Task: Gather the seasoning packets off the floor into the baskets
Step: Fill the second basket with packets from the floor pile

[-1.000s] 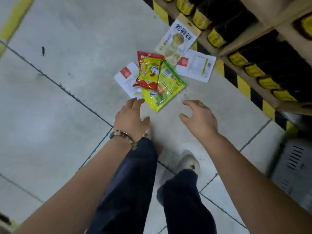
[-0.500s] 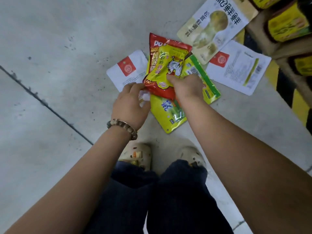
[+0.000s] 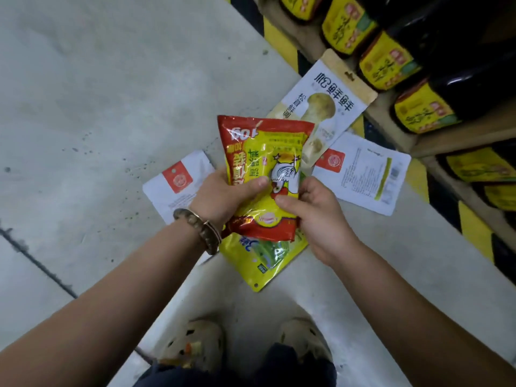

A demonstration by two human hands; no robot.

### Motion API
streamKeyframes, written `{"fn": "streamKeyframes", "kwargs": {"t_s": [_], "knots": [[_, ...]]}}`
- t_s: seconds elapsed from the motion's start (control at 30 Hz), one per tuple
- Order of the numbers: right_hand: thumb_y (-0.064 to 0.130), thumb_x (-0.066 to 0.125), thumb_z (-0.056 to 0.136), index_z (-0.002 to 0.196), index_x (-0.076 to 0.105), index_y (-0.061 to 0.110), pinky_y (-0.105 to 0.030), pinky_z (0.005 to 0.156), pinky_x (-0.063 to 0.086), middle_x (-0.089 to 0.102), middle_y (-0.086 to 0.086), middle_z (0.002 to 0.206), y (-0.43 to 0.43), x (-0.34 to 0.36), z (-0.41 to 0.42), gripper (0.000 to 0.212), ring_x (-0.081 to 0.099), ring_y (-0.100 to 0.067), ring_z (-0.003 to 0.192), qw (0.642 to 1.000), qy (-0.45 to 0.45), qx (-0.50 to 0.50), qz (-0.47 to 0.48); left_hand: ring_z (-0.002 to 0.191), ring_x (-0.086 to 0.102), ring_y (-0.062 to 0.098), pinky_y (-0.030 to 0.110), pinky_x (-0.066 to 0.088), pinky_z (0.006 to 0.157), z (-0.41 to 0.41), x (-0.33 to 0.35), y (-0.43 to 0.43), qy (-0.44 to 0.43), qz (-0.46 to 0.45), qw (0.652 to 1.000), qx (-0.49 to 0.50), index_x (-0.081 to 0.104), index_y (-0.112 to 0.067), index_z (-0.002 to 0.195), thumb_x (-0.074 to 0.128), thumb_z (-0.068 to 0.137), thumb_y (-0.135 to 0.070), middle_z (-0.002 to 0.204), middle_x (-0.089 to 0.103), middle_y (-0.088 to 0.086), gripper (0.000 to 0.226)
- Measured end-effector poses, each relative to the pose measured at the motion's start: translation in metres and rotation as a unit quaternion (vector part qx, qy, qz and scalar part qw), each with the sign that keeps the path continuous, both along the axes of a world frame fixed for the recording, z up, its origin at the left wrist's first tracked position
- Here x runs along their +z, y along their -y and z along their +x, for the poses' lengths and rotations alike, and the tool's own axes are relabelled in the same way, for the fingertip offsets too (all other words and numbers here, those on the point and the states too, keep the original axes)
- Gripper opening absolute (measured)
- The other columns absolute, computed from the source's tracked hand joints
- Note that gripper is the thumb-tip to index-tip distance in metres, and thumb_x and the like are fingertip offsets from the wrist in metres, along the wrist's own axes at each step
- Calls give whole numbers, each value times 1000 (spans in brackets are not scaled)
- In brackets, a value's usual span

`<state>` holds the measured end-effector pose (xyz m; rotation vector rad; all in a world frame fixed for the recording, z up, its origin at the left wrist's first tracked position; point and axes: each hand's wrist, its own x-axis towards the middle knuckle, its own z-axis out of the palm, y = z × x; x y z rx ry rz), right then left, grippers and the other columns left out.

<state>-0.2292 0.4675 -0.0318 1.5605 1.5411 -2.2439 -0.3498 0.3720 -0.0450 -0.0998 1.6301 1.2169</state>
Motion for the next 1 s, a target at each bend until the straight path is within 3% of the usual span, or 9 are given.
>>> {"fn": "streamKeyframes", "kwargs": {"t_s": [0.1,0.2,0.33,0.47,0.57,0.63,0.7,0.83,1.0], "knots": [[13,66,86,88,57,10,-41,71,54,64,-16,89,-31,-12,-12,10,64,-22,72,998,50,-27,10,77,70,29,45,56,79,-3,-9,-7,-9,-60,997,47,69,-14,80,86,58,-27,87,73,11,31],[21,67,87,75,54,9,-31,54,49,60,-8,71,-89,-26,-28,21,56,-19,57,978,99,-176,55,77,70,29,47,56,80,-10,-16,-2,2,-80,994,75,68,-13,83,80,68,-20,88,73,10,20],[24,68,86,69,50,5,-15,39,30,51,-5,49,-135,-40,-47,32,39,-12,33,960,111,-248,63,78,71,30,48,55,82,-11,-16,7,5,-70,993,91,68,-14,83,80,69,-19,85,74,9,18],[36,75,78,95,65,7,-28,69,48,68,-8,96,-146,-57,-59,34,64,-20,78,958,161,-184,152,80,70,31,48,55,81,-13,-16,11,22,-70,990,120,67,-12,90,81,69,-24,91,73,12,27],[38,72,80,112,62,2,-29,79,45,64,-11,118,-141,-60,-66,49,62,-25,105,944,213,-110,226,84,70,33,52,54,83,-18,-16,14,20,-68,988,138,66,-14,91,82,67,-25,94,73,11,31],[25,67,85,85,58,10,-29,75,48,65,-10,91,-132,-58,-69,17,59,-21,78,944,154,-120,268,86,69,33,52,53,84,-22,-16,15,-2,-56,987,153,65,-15,86,77,75,-21,95,72,13,17],[15,63,88,73,41,14,-24,63,41,48,0,70,-122,-51,-63,26,44,-10,61,935,58,-206,281,88,69,32,52,53,86,-25,-16,14,-17,-30,986,162,64,-16,85,71,81,-20,97,71,13,9],[7,56,91,77,36,22,-11,58,34,39,6,71,-123,-9,-38,29,38,4,56,872,-67,-269,403,85,69,30,48,54,84,-24,-20,14,-38,-7,984,173,65,-15,87,64,87,-27,91,72,11,13],[12,61,90,79,43,24,-28,60,45,57,-2,76,-102,5,-32,24,57,-8,64,943,-47,-75,320,76,70,23,39,58,74,-9,-17,3,-17,45,991,123,64,-15,94,54,93,-19,89,72,7,11]]}}
